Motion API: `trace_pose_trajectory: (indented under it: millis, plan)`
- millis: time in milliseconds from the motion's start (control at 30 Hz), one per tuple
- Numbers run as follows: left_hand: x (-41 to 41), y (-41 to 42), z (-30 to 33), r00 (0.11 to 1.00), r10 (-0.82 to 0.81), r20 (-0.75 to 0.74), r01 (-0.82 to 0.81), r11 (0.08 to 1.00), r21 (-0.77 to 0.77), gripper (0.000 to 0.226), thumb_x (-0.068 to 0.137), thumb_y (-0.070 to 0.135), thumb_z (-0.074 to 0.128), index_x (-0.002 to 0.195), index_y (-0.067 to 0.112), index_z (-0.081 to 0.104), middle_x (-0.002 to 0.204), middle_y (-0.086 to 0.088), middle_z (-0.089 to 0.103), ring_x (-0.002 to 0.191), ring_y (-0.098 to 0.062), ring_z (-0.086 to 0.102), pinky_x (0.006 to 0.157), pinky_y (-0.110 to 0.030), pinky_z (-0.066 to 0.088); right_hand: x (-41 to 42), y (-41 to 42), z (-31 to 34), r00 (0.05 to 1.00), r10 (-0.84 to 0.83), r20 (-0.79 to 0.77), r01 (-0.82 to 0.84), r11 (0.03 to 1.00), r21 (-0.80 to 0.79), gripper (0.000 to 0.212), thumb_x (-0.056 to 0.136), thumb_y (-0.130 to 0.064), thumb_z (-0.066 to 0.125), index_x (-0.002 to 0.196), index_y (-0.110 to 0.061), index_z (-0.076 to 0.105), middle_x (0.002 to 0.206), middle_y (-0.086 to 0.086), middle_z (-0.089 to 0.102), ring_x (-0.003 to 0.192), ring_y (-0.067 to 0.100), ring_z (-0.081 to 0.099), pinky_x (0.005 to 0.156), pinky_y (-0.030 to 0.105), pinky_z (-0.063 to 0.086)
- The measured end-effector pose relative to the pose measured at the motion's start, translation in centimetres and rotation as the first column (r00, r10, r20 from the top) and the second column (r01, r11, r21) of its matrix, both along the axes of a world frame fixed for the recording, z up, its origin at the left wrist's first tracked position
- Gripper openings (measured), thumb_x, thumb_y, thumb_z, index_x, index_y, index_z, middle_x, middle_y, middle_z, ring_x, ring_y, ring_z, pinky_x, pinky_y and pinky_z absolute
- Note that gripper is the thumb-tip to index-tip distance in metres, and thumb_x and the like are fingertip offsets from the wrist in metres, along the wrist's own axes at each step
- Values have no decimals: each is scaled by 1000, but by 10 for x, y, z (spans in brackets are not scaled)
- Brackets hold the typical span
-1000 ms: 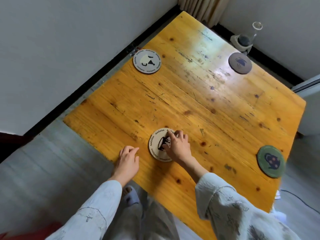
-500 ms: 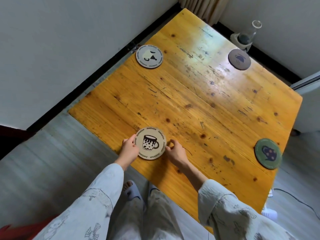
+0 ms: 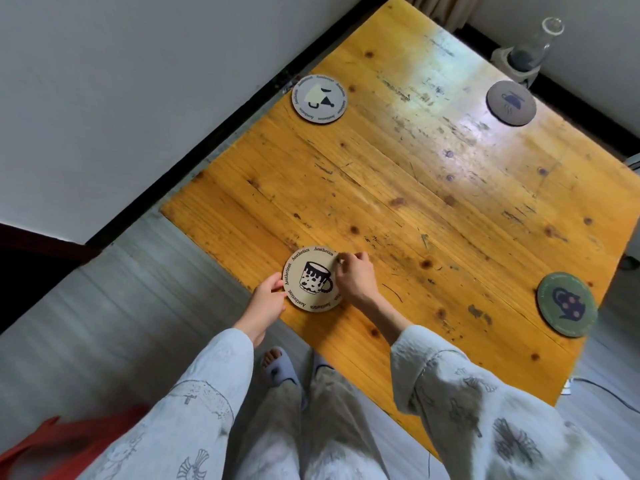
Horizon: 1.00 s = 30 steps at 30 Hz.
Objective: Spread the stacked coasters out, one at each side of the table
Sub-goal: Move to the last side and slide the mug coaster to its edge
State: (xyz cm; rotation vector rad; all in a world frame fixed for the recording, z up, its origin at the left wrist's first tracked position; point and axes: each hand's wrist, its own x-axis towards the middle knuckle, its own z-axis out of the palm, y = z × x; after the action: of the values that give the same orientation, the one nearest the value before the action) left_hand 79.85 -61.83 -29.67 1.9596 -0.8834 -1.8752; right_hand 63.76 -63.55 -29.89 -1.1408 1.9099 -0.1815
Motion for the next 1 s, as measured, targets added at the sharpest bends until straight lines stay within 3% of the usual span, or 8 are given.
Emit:
trace_pose_trajectory:
  millis: [100,200,733,1000]
  plan:
    - [3,6,3,1000,21,-20,-21,1000,7,51,92,-2,36,140,12,28,145,-9,38,125,-22,44,95,-33,42,0,13,-1,997,-70,12,70,997,22,35,95,-16,41,127,-4,48,128,18,45,116,33,45,103,48,44]
    - [4,12,6,1000,0,-21,0,1000,-7,50,92,-3,33,140,11,28,147,-9,36,129,-22,41,100,-35,41,0,27,-1,991,-124,42,122,992,44,35,95,-15,42,129,-8,48,128,17,44,118,33,44,105,48,43]
    - [0,29,5,1000,-1,-1,1,1000,-2,42,92,1,35,134,11,38,142,-9,42,126,-22,43,99,-33,42,-5,46,1,980,-189,61,184,979,82,36,97,-18,39,131,-9,48,130,18,43,121,33,47,105,44,43]
    - [-2,33,5,997,-40,72,40,999,-3,41,91,4,36,130,15,42,140,-7,43,127,-22,43,108,-44,38,-7,51,0,982,-171,77,164,982,91,37,97,-18,40,131,-9,47,128,18,44,117,33,48,103,46,45]
